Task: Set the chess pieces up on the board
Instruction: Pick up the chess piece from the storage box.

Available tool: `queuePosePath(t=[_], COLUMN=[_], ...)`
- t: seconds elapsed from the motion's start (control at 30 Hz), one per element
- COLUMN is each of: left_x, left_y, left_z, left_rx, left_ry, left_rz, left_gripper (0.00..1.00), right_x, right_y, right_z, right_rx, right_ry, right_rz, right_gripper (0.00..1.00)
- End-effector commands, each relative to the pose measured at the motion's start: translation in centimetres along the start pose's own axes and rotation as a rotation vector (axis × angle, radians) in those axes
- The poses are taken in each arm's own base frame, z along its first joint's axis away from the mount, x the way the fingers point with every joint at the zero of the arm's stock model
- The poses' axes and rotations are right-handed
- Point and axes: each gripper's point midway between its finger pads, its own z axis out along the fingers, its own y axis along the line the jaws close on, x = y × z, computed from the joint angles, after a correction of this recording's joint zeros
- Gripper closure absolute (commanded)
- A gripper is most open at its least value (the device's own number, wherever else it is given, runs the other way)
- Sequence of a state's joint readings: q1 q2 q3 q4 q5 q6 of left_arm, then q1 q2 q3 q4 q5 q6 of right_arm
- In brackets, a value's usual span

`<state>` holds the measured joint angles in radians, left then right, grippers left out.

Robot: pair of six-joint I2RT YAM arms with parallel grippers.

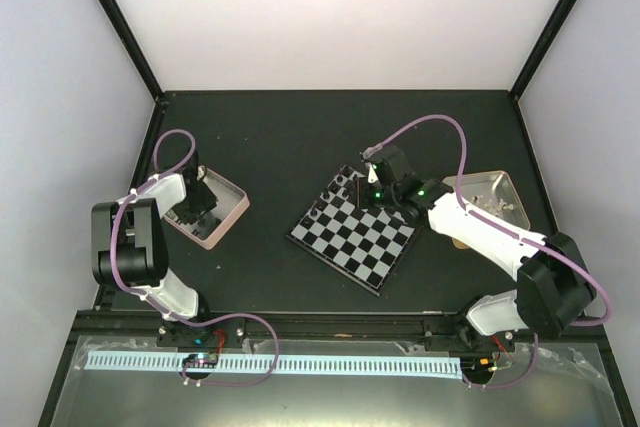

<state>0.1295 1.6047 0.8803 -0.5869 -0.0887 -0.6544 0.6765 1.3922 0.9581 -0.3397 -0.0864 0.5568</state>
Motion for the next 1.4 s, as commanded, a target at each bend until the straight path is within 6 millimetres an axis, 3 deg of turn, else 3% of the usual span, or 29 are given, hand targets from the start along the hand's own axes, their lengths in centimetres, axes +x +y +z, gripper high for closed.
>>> queuePosePath(t=[0.0, 0.27, 0.57, 0.97, 1.1, 1.37], left_x=[-1.3, -1.6, -3.4, -5.5, -6.5, -8.3], left_y=[-1.3, -0.5, -0.4, -2.8, -2.6, -2.2], left_z=[-0.5, -0.2, -0.1, -0.9, -1.5, -1.9], left_rx=[0.057, 0.011, 0.003, 0.127, 0.106, 0.032], left_ry=[-0.034, -0.050, -0.098, -0.144, -0.185, -0.228], left_rz=[0.028, 0.045, 0.008, 0.031, 0.046, 0.164], left_gripper=[0.64, 0.60, 0.61, 0.55, 0.54, 0.40], right_x=[-0.3, -0.3, -0.1, -0.1, 0.0, 0.1], right_y=[0.1, 0.1, -0.1, -0.1, -0.1, -0.1], right_z=[-0.2, -0.4, -0.3, -0.2, -0.1, 0.0], right_rx=[-0.010, -0.009, -0.002, -0.002, -0.001, -0.005], right_ry=[-0.017, -0.018, -0.015, -0.014, -0.012, -0.009], right_rz=[0.010, 0.013, 0.014, 0.015, 0.015, 0.017], right_gripper=[0.73, 0.73, 0.74, 0.74, 0.74, 0.74])
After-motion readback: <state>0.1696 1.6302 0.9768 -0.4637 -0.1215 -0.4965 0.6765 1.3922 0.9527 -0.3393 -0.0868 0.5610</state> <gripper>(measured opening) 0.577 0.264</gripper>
